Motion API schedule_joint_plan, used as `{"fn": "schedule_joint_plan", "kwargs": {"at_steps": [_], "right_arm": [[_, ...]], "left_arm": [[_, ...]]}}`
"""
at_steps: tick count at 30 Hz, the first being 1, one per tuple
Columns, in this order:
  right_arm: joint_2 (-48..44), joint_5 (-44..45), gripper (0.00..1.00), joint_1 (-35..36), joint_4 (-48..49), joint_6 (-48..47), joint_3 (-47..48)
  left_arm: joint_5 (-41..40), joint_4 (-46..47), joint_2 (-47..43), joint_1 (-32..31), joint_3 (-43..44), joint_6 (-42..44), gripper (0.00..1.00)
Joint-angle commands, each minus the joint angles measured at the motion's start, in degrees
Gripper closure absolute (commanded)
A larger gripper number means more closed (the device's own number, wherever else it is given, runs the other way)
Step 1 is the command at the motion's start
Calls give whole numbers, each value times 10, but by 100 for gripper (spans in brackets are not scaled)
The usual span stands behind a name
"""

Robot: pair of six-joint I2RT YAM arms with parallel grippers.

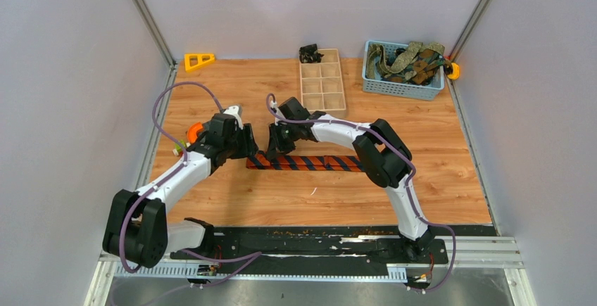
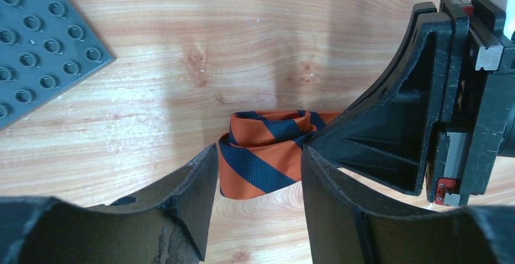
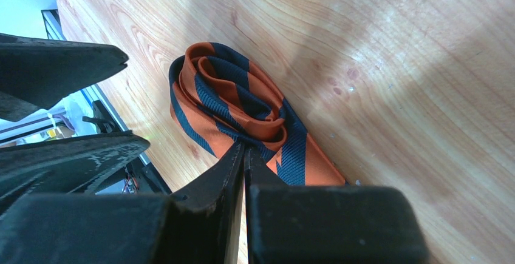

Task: Roll the ties
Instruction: Roll the tie at the center of the board.

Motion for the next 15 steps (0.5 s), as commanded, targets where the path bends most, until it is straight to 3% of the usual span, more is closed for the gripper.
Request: {"fn": "schedule_joint_plan", "kwargs": {"at_steps": [1,11,15], "right_arm": [[-14,-9,94,-1,-4,-21,41],[18,-27,88,-10,-44,-29,134],[57,-23,87,-15,-77,-38,195]], "left_arm": [[-17,-34,-35,2,16,14,43],[-32,-112,-147,2,-45,5,53],[-8,-104,-168,0,-70,-15,60]]}}
